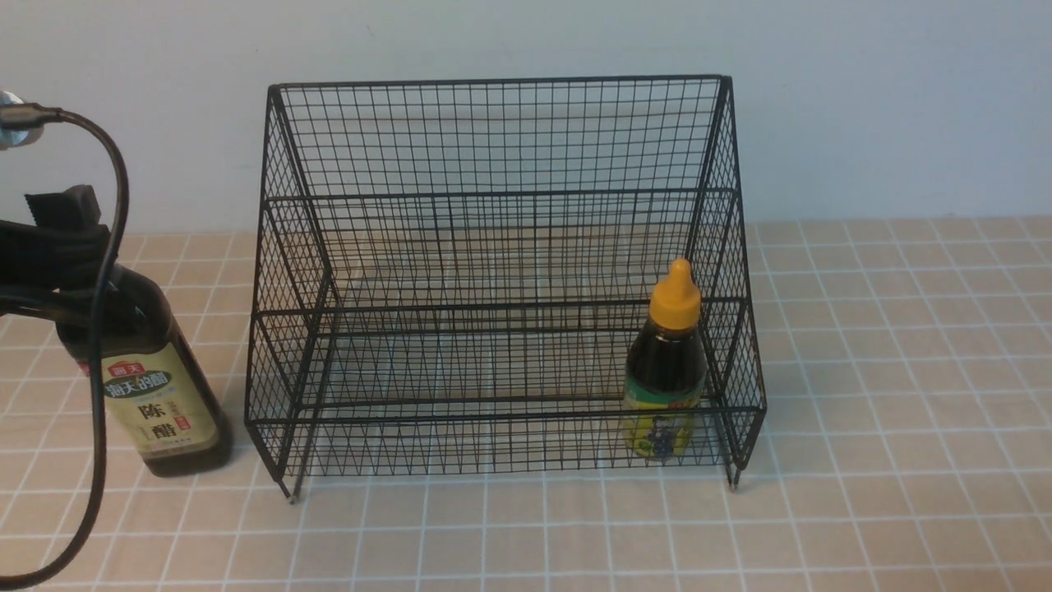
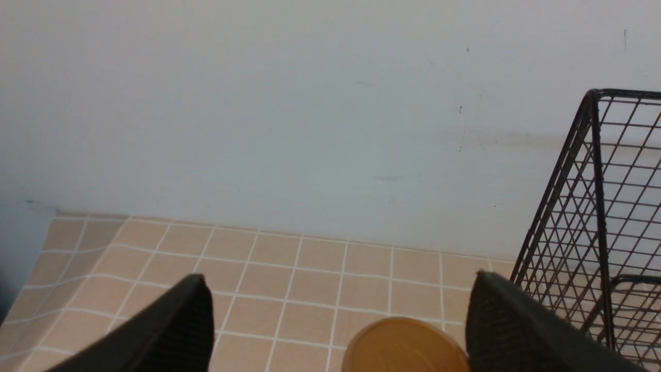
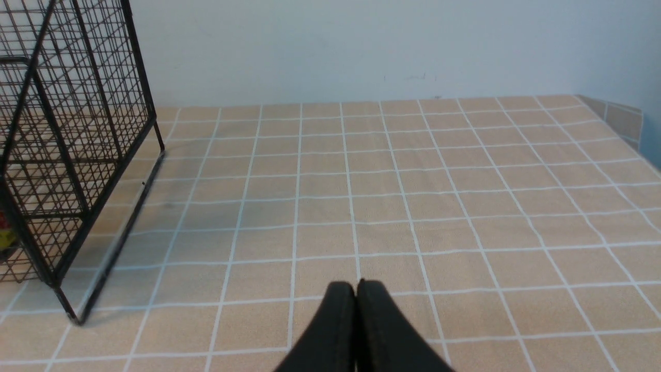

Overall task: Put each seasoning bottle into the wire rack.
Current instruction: Use the left arm to grab the condiment bottle closest to it

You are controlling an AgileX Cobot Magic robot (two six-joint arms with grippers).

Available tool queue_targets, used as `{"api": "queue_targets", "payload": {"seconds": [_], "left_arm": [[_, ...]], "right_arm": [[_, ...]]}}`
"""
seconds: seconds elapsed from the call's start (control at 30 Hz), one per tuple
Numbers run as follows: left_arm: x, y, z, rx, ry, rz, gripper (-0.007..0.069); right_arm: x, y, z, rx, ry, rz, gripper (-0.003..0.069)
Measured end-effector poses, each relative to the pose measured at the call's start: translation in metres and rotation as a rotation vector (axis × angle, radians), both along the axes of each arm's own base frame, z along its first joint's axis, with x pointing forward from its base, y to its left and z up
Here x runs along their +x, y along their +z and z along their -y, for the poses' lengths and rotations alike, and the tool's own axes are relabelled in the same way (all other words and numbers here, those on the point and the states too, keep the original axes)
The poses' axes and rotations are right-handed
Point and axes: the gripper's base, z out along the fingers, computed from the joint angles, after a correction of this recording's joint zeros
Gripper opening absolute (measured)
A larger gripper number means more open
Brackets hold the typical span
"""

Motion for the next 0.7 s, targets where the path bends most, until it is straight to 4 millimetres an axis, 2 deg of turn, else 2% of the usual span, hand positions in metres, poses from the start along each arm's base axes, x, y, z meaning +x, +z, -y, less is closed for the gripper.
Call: {"api": "queue_targets", "payload": {"seconds": [0.27,0.53,0.67,0.7], "left_arm": [[0.008,-0.008,0.000,-0.004,-0.001,-0.034,0.0577],[0.006,-0.011,0.001,-0.009,-0.011,-0.060,0.0492],[0.006,-0.011,0.001,-0.010,-0.014,-0.067,0.0432],[0.006,-0.011,0.001,-0.011,-0.015,-0.069,0.0396]], "right_arm": [[0.000,0.000,0.000,0.000,0.000,0.000,-0.0013],[0.000,0.000,0.000,0.000,0.000,0.000,-0.0013],[0.000,0.000,0.000,0.000,0.000,0.000,-0.0013],[0.000,0.000,0.000,0.000,0.000,0.000,-0.0013]]}}
